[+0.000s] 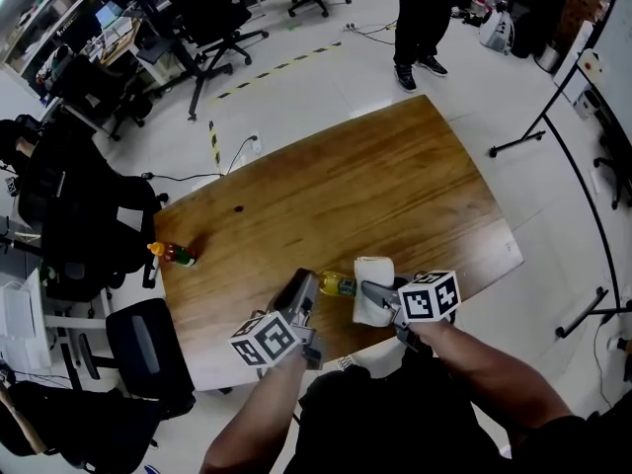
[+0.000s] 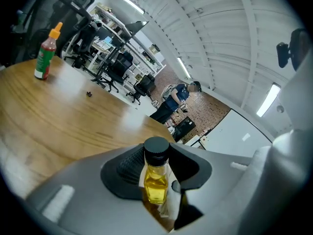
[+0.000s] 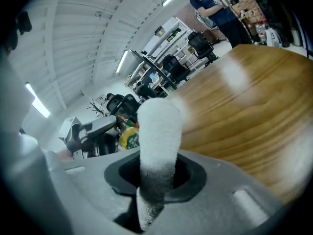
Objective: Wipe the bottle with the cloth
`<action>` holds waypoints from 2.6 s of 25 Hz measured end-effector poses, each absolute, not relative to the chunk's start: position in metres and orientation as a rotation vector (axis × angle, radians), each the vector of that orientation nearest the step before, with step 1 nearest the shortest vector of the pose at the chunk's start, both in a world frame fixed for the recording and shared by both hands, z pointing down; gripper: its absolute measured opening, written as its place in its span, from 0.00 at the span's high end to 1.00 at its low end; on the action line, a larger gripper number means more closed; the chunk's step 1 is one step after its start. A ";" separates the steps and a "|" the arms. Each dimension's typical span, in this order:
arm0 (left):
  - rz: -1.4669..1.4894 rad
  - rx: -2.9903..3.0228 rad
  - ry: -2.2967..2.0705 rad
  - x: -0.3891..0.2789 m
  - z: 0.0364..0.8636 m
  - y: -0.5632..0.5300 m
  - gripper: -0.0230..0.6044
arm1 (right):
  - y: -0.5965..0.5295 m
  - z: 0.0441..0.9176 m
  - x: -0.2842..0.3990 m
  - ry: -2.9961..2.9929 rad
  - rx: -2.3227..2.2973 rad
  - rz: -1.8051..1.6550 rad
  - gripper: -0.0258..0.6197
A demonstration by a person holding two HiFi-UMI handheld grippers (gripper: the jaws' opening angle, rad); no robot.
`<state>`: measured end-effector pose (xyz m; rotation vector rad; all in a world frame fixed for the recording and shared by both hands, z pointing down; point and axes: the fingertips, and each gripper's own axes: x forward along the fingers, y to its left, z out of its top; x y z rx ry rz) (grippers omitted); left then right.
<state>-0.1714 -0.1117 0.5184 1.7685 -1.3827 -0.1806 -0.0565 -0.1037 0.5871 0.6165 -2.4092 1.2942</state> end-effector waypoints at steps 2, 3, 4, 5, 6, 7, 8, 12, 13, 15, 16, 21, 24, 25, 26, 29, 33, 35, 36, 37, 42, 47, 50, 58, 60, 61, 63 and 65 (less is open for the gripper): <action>-0.175 1.769 -1.397 -0.172 0.517 -0.113 0.69 | -0.102 0.598 -0.047 -2.383 0.640 1.248 0.85; -0.170 1.775 -1.402 -0.172 0.515 -0.115 0.69 | -0.102 0.604 -0.042 -2.362 0.653 1.229 0.85; -0.163 1.783 -1.405 -0.171 0.513 -0.116 0.69 | -0.103 0.610 -0.037 -2.339 0.669 1.217 0.85; -0.155 1.792 -1.408 -0.170 0.512 -0.117 0.69 | -0.103 0.615 -0.033 -2.315 0.686 1.214 0.85; -0.146 1.800 -1.410 -0.169 0.511 -0.117 0.69 | -0.103 0.619 -0.030 -2.294 0.700 1.220 0.85; -0.136 1.809 -1.411 -0.168 0.510 -0.117 0.69 | -0.103 0.622 -0.028 -2.275 0.712 1.226 0.85; -0.128 1.820 -1.411 -0.166 0.509 -0.117 0.69 | -0.102 0.625 -0.026 -2.254 0.721 1.223 0.85; -0.085 1.899 -1.394 -0.154 0.503 -0.119 0.69 | -0.098 0.641 -0.016 -2.138 0.737 1.200 0.85; -0.065 1.934 -1.380 -0.149 0.501 -0.120 0.69 | -0.098 0.640 -0.015 -2.135 0.735 1.217 0.85; -0.002 2.034 -1.336 -0.136 0.493 -0.120 0.69 | -0.098 0.630 -0.010 -2.162 0.736 1.239 0.85; 0.043 2.102 -1.306 -0.126 0.489 -0.118 0.69 | -0.098 0.621 -0.007 -2.193 0.736 1.238 0.85; 0.323 2.468 -1.149 -0.076 0.475 -0.108 0.69 | -0.099 0.573 0.019 -2.381 0.728 1.208 0.85; 0.491 2.655 -1.040 -0.057 0.476 -0.099 0.69 | -0.094 0.557 0.038 -2.418 0.744 1.189 0.85; 0.537 2.716 -0.994 -0.053 0.477 -0.096 0.69 | -0.091 0.553 0.042 -2.426 0.745 1.190 0.85; 0.570 2.766 -0.949 -0.050 0.478 -0.092 0.69 | -0.089 0.549 0.046 -2.434 0.746 1.202 0.85; 0.598 2.815 -0.888 -0.050 0.480 -0.085 0.69 | -0.082 0.538 0.055 -2.460 0.759 1.270 0.85; 0.536 2.768 -0.939 -0.060 0.482 -0.088 0.68 | -0.076 0.523 0.061 -2.494 0.777 1.290 0.85; 0.508 2.774 -0.938 -0.061 0.482 -0.086 0.68 | -0.072 0.521 0.059 -2.496 0.784 1.276 0.85; 0.503 2.782 -0.933 -0.061 0.482 -0.085 0.68 | -0.070 0.520 0.057 -2.497 0.787 1.268 0.85; 0.502 2.790 -0.928 -0.061 0.481 -0.085 0.68 | -0.068 0.517 0.054 -2.498 0.787 1.260 0.85; 0.459 2.803 -0.932 -0.063 0.478 -0.083 0.62 | -0.061 0.505 0.041 -2.515 0.790 1.204 0.85; 0.273 2.716 -0.986 -0.087 0.461 -0.069 0.60 | -0.043 0.497 0.034 -2.527 0.833 1.145 0.85; 0.116 2.525 -1.080 -0.112 0.464 -0.053 0.67 | -0.022 0.502 0.033 -2.526 0.865 1.136 0.85; 0.234 2.169 -1.171 -0.120 0.512 0.033 0.94 | 0.019 0.519 0.027 -2.487 0.774 1.156 0.85; 0.323 2.139 -1.241 -0.117 0.516 0.045 0.94 | 0.018 0.511 0.033 -2.510 0.746 1.098 0.85; 0.336 2.123 -1.275 -0.116 0.515 0.049 0.94 | 0.018 0.506 0.035 -2.525 0.721 1.066 0.85; 0.308 2.092 -1.339 -0.113 0.508 0.054 0.94 | 0.023 0.495 0.040 -2.556 0.649 0.981 0.85; 0.247 2.051 -1.401 -0.105 0.499 0.061 0.94 | 0.031 0.483 0.048 -2.580 0.571 0.877 0.85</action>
